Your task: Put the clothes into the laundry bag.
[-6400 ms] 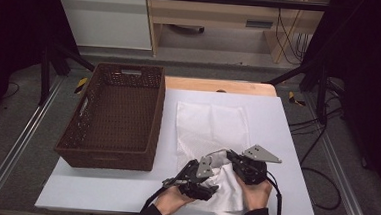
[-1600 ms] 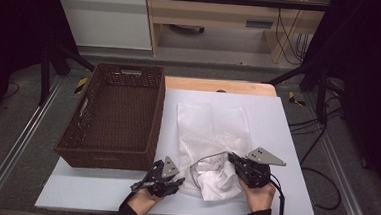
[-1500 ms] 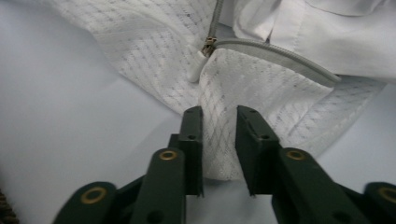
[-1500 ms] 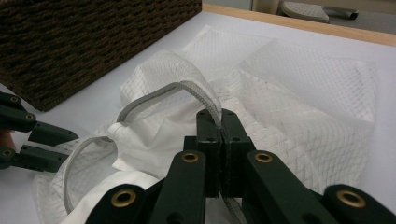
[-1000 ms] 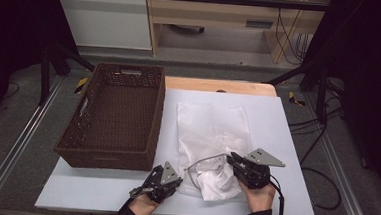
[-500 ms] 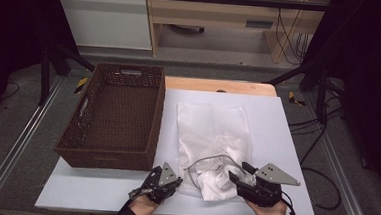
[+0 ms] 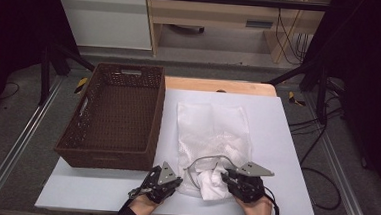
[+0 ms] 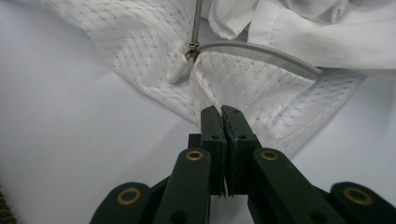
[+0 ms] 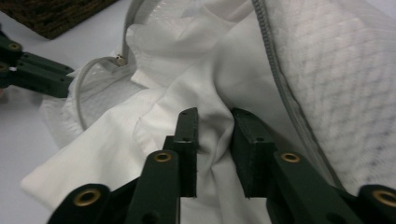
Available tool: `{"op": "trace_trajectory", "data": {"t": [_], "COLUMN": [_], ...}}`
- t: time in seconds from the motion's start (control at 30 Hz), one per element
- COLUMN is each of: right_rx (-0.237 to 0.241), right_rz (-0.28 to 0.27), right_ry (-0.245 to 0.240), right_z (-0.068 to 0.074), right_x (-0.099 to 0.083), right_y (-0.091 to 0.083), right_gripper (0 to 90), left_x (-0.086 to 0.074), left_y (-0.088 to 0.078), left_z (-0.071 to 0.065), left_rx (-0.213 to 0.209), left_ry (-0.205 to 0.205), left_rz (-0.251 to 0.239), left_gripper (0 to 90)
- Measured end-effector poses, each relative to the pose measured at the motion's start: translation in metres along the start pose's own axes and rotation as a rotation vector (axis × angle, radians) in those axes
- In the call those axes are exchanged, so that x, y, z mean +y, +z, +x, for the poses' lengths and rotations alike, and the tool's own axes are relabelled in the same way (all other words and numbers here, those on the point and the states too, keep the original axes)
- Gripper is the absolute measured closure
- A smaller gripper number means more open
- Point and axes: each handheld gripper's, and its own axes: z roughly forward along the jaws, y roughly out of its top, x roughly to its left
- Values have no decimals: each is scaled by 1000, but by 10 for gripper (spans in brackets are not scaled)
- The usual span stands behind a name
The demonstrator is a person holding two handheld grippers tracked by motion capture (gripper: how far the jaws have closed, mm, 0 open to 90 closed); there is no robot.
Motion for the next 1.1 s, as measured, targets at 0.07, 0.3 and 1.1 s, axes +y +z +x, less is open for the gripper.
{"op": "trace_trajectory", "data": {"t": [0.07,0.3,1.1], "right_rx": [-25,-154,-108], "right_rz": [21,12,88], "right_ry": [-13,-37,-102], "right_z": [1,-5,16], "right_x": [5,25,0], "right_y": [9,39,26], "right_gripper": [810,855,602], "left_x": [0,2,3], "left_y": [0,-1,-5], "left_z": [0,1,-1], "left_rx": [-1,-10,-8], "left_ry": [4,9,8], "left_rz": [4,18,8], "left_gripper": [870,870,876]}}
